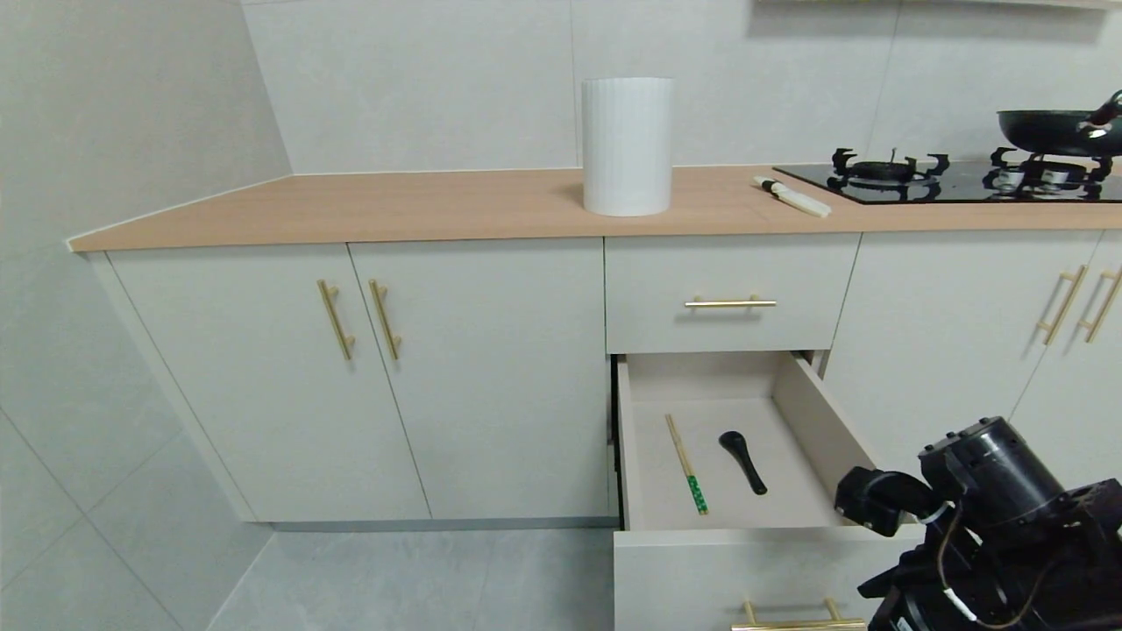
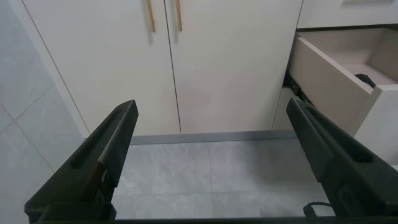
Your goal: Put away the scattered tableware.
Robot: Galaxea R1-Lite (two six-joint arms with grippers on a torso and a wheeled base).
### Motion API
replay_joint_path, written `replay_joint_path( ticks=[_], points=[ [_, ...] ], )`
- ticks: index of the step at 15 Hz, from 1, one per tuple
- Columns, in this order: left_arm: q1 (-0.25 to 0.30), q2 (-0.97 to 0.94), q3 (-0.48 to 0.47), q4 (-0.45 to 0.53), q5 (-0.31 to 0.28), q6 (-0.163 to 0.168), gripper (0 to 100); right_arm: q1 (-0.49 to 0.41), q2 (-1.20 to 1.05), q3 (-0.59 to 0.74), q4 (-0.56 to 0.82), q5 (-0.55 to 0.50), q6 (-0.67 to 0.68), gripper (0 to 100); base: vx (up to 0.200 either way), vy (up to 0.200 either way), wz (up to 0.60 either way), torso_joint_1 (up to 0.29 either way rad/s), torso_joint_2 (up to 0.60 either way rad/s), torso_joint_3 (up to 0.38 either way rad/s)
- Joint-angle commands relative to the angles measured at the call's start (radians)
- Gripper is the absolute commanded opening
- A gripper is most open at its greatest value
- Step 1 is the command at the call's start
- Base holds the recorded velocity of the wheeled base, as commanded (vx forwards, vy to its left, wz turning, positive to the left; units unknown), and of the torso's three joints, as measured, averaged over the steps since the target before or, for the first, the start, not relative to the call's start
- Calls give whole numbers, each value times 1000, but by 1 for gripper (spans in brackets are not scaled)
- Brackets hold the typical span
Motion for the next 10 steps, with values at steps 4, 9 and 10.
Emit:
replay_joint_path(
  ticks=[4,9,10],
  points=[
    [0,0,0,0,0,-1,100,-3,109,-11,-50,-59,34,100,0,0,0,0,0,0],
    [0,0,0,0,0,-1,100,-16,220,-101,-55,-222,183,100,0,0,0,0,0,0],
    [0,0,0,0,2,-1,100,-16,235,-126,-55,-245,218,100,0,0,0,0,0,0]
  ],
)
